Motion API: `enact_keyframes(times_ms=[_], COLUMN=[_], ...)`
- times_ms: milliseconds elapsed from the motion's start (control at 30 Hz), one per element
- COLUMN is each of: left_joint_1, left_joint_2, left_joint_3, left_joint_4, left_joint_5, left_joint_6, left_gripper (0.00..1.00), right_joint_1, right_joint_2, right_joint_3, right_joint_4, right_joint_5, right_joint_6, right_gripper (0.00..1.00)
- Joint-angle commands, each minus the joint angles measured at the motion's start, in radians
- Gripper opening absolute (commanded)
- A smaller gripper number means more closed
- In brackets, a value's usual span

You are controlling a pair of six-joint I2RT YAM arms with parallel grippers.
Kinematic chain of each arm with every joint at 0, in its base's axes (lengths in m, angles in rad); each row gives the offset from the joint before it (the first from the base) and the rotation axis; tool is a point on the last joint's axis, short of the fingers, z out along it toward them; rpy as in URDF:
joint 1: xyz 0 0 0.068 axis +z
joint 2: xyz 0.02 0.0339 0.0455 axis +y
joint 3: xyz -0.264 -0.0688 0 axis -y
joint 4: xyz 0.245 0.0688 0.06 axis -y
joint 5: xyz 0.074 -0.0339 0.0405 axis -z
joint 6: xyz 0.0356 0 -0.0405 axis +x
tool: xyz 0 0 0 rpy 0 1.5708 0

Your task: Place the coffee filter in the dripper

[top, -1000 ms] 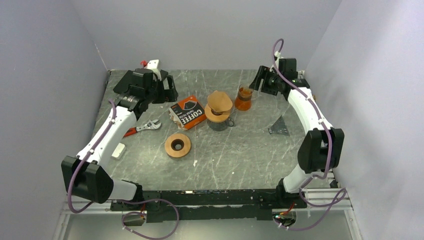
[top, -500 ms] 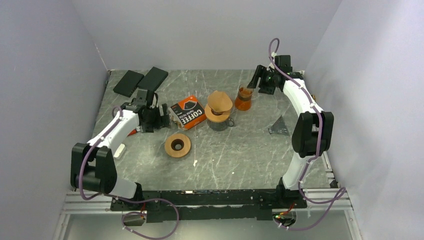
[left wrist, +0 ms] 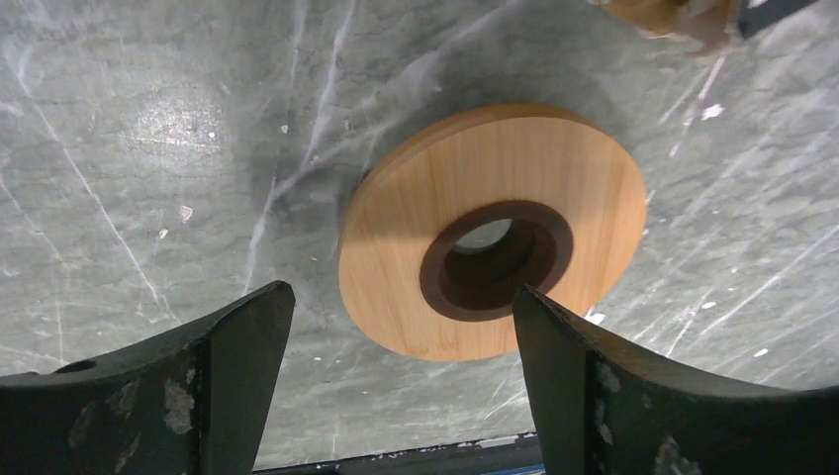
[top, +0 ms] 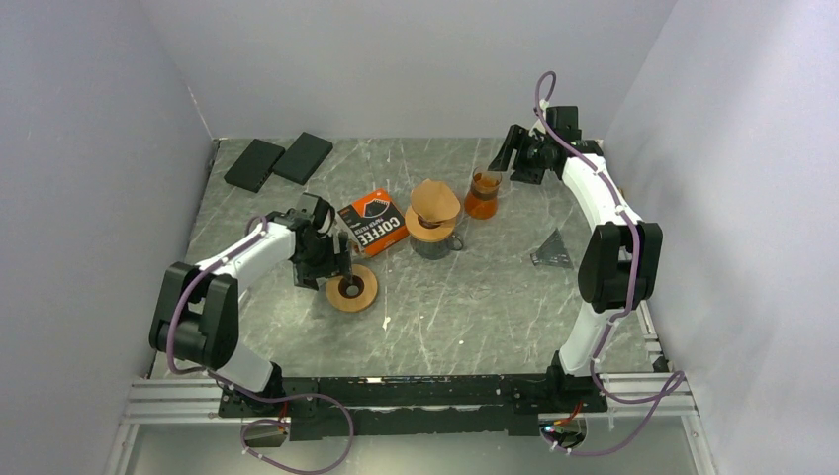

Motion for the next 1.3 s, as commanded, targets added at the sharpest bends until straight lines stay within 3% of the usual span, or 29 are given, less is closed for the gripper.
enact_keyframes(times_ms=[0,467,600,767,1033,1267], left_joint_1=[-0.007,-0.043,-0.047,-0.047,-0.047,-0.047], left_joint_2=[0.033,0.092,0.094,0.072,-0.077,-0.217], left_joint_3=[-0.026,-0.035,-0.030,-0.014,0.013,0.137], left_joint_4=[0.008,0.079,0.091,0.086,0.052,-0.007], left_joint_5=[-0.018,-0.053,-0.062,-0.071,-0.104,-0.172], left_joint_6=[-0.025,-0.064,-0.081,-0.091,-0.097,-0.042], left_gripper=[0.86,0.71,0.58,0.51,0.48,0.47], right_joint_1=[-0.006,-0.005,-0.006,-0.006,-0.006,-0.005], right_joint_2=[-0.054,-0.097,-0.104,-0.122,-0.159,-0.220], right_joint_3=[0.055,0.071,0.094,0.109,0.099,0.081], right_joint_4=[0.012,0.007,0.015,0.025,0.078,0.132], right_joint_5=[-0.024,-0.025,-0.038,-0.054,-0.106,-0.146], right_joint_6=[0.017,0.021,0.032,0.046,0.089,0.123], right_gripper=[0.70,0.70,0.70,0.70,0.71,0.77])
